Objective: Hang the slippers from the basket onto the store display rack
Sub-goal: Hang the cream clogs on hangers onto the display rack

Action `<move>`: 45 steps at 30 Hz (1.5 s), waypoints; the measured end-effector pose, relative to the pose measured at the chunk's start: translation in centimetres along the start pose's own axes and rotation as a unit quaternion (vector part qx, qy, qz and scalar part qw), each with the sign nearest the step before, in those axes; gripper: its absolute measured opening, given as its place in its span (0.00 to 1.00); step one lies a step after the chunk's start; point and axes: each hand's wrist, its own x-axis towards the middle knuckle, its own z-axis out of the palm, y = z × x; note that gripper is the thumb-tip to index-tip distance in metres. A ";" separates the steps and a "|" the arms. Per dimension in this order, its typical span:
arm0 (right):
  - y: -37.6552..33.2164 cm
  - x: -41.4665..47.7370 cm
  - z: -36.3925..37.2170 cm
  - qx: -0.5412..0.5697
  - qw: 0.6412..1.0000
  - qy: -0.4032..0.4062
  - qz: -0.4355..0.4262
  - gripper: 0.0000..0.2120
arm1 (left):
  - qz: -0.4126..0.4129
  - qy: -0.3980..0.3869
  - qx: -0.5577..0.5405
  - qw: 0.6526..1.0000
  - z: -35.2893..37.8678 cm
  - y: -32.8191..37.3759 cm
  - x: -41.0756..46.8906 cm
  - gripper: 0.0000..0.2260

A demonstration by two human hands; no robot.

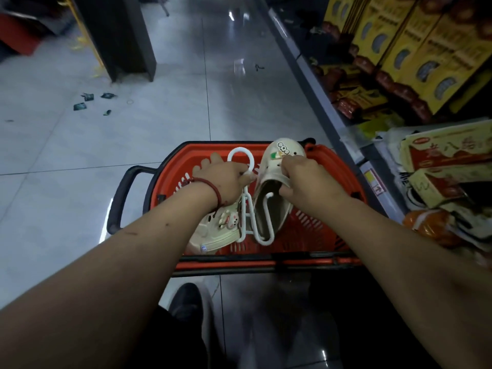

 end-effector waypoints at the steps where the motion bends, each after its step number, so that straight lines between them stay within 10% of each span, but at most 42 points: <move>1: -0.1 0.0 0.0 0.008 1.000 0.002 0.002 0.14 | -0.011 0.004 -0.010 1.000 -0.1 -0.5 0.3 0.19; 14: -2.6 1.9 0.8 -0.047 0.993 -0.009 -0.106 0.16 | -0.057 0.040 -0.041 0.997 0.1 -3.3 2.5 0.15; 20: -1.4 3.3 1.7 0.119 0.992 -0.016 -0.049 0.15 | -0.068 0.073 -0.045 0.994 -0.1 -4.1 2.9 0.19; 29: 0.3 5.1 3.8 0.518 0.823 -0.077 0.219 0.39 | -0.055 0.100 -0.075 0.991 -0.7 -3.8 2.0 0.17; 35: 0.6 5.4 3.6 0.637 0.706 -0.165 0.263 0.24 | -0.051 0.116 -0.078 0.989 -0.7 -4.3 2.1 0.15; 39: 0.4 5.2 3.7 0.607 0.734 -0.181 0.244 0.24 | -0.035 0.116 -0.072 0.990 -0.5 -4.4 2.1 0.15; 45: 0.1 5.5 5.1 0.488 0.835 -0.159 0.199 0.51 | -0.026 0.113 -0.076 0.990 -0.6 -4.4 2.2 0.17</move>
